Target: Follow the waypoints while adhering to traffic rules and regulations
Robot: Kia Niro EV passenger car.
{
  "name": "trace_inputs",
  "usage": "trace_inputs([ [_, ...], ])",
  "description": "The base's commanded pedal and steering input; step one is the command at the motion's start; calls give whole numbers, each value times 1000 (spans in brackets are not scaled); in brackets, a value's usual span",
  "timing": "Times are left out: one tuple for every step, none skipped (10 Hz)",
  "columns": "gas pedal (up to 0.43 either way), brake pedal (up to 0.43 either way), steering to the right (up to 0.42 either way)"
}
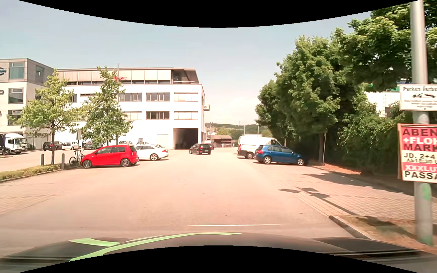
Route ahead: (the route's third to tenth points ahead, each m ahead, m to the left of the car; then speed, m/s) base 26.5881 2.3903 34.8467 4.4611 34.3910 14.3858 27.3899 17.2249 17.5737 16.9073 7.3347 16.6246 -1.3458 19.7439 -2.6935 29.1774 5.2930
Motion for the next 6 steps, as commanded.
trace_inputs([
  [0, 0, 7],
  [0, 0, 6],
  [0, 0, 6],
  [0, 0, 6],
  [0, 0, 5],
  [0, 0, 5],
])
